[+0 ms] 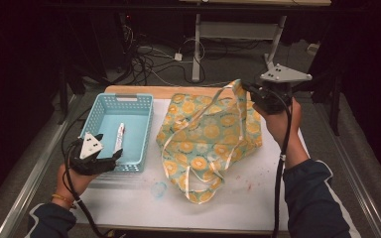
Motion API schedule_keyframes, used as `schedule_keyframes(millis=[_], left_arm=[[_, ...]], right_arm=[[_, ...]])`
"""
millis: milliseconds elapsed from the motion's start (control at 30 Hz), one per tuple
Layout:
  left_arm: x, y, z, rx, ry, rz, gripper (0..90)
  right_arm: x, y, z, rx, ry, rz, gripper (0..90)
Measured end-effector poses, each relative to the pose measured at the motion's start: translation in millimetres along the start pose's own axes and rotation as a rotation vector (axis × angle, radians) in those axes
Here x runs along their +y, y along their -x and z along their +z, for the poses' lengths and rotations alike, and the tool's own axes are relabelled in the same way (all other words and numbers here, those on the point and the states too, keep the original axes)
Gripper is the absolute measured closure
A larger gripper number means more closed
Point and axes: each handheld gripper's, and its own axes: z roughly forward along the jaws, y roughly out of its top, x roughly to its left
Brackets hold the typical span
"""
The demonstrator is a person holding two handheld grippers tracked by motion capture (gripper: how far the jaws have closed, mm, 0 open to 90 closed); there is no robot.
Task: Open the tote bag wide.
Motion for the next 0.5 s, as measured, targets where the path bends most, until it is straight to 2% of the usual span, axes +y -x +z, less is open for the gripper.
schedule_keyframes(millis=[100, 167, 267, 333, 400, 433, 467, 500], left_arm=[[4.7, -3.3, 6.6, -0.001, -0.038, 0.003, 20.3], [7.8, -5.3, 11.5, -0.002, -0.058, 0.012, 20.3], [14.3, -10.2, 20.3, 0.000, -0.107, 0.021, 20.3], [19.4, -14.3, 28.1, -0.001, -0.138, 0.019, 20.3], [25.8, -19.3, 38.0, -0.011, -0.178, 0.016, 20.5], [30.0, -21.7, 43.9, -0.015, -0.214, 0.021, 20.5], [33.6, -24.6, 49.7, -0.019, -0.244, 0.018, 20.8], [37.5, -28.7, 56.5, -0.020, -0.296, 0.003, 21.6]], right_arm=[[-8.0, 8.0, -5.6, -0.011, 0.003, 0.025, 90.0], [-15.9, 14.1, -12.4, -0.019, 0.023, 0.049, 90.0], [-18.8, 17.1, -18.7, -0.027, 0.043, 0.060, 90.0], [-19.4, 19.1, -23.3, -0.007, 0.061, 0.083, 90.0], [-14.1, 12.5, -25.9, 0.012, 0.062, 0.056, 90.0], [-14.1, 12.5, -25.9, 0.012, 0.062, 0.056, 90.0], [-8.2, 4.9, -25.9, 0.030, 0.060, 0.032, 90.0], [-5.2, 1.2, -25.4, 0.038, 0.058, 0.019, 90.0]])
